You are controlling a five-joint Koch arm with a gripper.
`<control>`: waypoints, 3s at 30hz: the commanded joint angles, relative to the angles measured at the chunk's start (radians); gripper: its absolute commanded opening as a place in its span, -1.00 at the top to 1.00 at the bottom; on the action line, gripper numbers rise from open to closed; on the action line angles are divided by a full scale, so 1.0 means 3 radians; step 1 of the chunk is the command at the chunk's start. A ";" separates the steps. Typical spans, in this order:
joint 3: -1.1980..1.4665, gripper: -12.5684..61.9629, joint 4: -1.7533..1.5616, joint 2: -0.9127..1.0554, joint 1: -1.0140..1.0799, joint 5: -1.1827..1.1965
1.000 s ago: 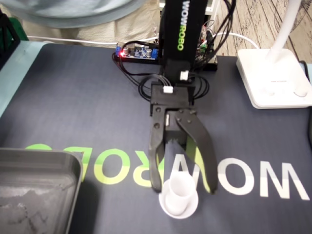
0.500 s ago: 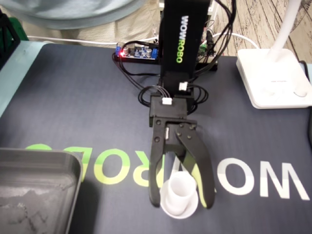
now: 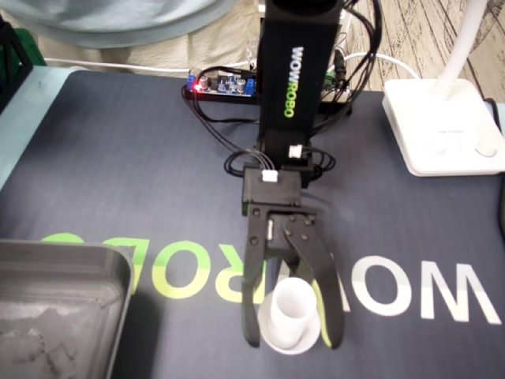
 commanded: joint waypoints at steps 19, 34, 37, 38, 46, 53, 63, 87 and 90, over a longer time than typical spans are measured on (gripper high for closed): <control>-0.0179 0.18 -0.0230 -0.0087 -0.0072 -0.0005; -0.0215 0.51 -0.0235 -0.0118 -0.0138 0.0102; -0.0240 0.51 -0.0235 -0.0133 -0.0138 0.0118; -0.0251 0.51 -0.0235 -0.0133 -0.0138 0.0123; -0.0297 0.51 -0.0205 -0.0015 -0.0087 0.0118; -0.0286 0.51 0.0061 0.0409 0.0031 0.0199; -0.0670 0.51 0.1457 0.1432 0.0373 0.0736; -0.3293 0.51 0.3697 0.0465 0.1994 0.4336; -0.3579 0.51 0.3687 0.0107 0.2137 0.5098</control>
